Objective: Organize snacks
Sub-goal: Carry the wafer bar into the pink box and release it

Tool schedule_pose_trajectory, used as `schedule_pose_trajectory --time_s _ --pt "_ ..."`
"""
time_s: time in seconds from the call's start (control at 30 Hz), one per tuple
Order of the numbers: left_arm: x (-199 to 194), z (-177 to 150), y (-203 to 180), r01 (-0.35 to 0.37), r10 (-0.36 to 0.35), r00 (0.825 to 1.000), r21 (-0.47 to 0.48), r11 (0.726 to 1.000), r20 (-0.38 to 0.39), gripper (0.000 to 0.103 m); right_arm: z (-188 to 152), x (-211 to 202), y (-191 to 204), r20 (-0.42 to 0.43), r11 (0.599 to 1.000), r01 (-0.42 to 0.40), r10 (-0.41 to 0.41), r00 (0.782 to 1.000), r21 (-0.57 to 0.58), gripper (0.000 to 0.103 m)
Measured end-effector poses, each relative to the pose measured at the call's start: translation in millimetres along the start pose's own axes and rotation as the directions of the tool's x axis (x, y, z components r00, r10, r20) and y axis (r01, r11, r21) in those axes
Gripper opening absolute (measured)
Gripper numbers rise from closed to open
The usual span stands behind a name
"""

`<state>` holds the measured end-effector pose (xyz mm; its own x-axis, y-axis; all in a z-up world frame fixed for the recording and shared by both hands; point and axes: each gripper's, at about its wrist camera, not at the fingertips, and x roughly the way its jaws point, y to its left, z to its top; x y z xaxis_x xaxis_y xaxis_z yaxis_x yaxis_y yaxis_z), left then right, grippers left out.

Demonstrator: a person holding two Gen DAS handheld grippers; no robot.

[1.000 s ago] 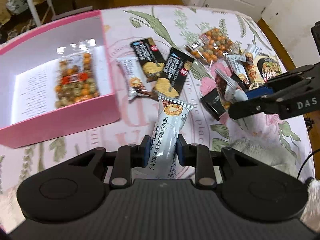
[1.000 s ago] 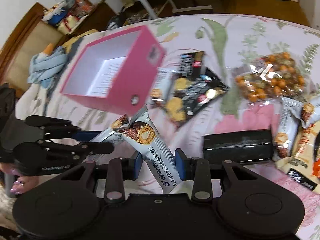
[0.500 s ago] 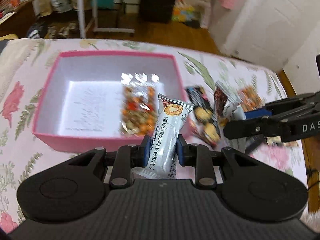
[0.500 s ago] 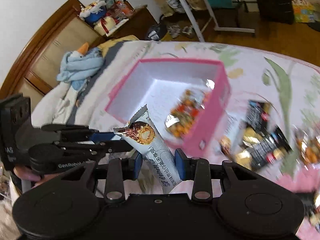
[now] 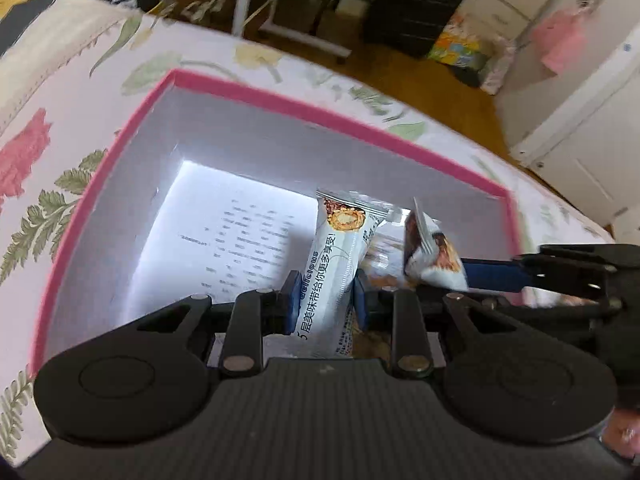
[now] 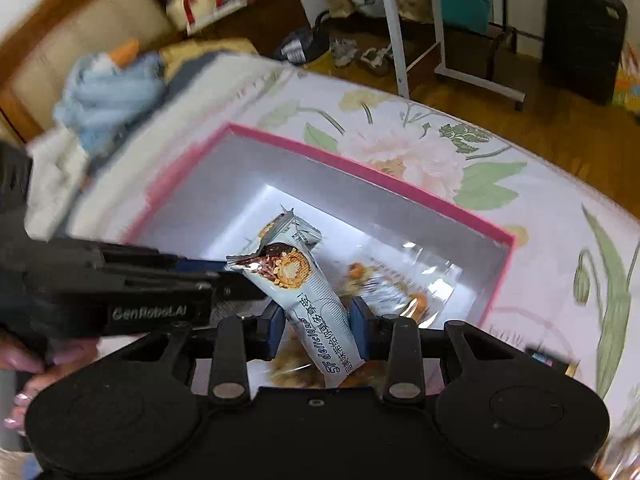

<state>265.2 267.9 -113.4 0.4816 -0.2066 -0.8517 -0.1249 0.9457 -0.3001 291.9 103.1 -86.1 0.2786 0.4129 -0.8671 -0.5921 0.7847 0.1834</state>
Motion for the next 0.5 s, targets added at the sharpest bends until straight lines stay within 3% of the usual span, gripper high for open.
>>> schedule_pose_trajectory --time_s 0.07,0.17,0.3,0.33,0.4,0.5 --pt "14 1 3 -0.019 0.019 1.000 -0.005 1.000 -0.005 0.026 0 11 4 -0.009 0.993 0.068 -0.069 0.998 -0.100 0.040" --pt "29 2 1 -0.037 0.037 0.999 0.010 0.999 -0.015 0.026 1 27 5 -0.027 0.978 0.100 -0.106 0.994 -0.181 0.040" --pt "34 0 -4 -0.046 0.046 0.999 0.008 0.999 0.012 0.032 -6 34 15 0.028 0.937 0.171 -0.170 0.985 -0.305 0.044" --pt "31 -2 -5 -0.044 0.044 0.999 0.009 0.999 0.015 0.039 -9 31 15 0.043 0.936 0.176 -0.171 0.984 -0.306 0.055" --pt "23 -5 -5 -0.033 0.033 0.999 0.008 0.999 0.032 0.049 -14 19 11 0.081 0.948 0.162 -0.146 0.986 -0.274 0.065" --pt "7 -11 -7 -0.043 0.040 0.998 0.041 0.998 0.058 0.050 -26 -12 6 0.145 0.965 0.140 -0.110 0.983 -0.220 0.065"
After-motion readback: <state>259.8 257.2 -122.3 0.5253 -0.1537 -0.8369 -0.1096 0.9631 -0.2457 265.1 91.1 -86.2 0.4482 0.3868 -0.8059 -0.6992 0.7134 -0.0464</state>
